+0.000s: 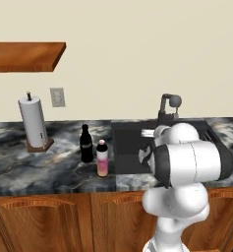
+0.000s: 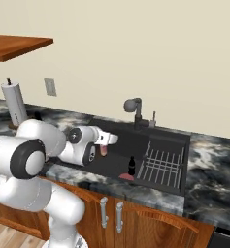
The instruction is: Place the large bottle from the dining counter next to the other large bottle outside the sink, and place the small bottle from the dining counter next to the other small bottle inside the sink.
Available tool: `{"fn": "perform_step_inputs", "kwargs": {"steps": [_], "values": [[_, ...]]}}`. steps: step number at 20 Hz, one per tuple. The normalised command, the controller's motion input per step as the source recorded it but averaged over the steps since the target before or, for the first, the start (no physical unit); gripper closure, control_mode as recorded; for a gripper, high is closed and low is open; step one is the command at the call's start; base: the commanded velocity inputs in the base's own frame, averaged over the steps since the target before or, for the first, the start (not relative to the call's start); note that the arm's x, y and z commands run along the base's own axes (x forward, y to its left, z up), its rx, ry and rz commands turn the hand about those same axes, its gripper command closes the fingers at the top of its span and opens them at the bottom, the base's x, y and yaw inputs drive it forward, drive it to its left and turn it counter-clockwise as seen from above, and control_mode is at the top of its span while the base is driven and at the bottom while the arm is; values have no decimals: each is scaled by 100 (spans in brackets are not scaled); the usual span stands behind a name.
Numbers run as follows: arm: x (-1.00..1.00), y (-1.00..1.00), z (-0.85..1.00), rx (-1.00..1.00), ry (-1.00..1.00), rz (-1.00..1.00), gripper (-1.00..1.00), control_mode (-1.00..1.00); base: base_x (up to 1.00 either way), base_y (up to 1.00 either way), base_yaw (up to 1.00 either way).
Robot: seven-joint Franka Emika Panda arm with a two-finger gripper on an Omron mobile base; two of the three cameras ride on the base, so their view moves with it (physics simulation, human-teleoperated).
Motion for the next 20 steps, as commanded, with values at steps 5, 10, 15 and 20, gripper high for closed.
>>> {"fn": "perform_step_inputs", "kwargs": {"steps": [5, 10, 15, 20], "values": [[15, 0, -21, 6, 0, 0, 100, -100, 0, 0, 0], [21, 0, -9, 12, 0, 0, 100, -100, 0, 0, 0], [19, -3, -20, 11, 0, 0, 100, -100, 0, 0, 0], [9, -12, -23, 1, 0, 0, 100, -100, 0, 0, 0]]}}
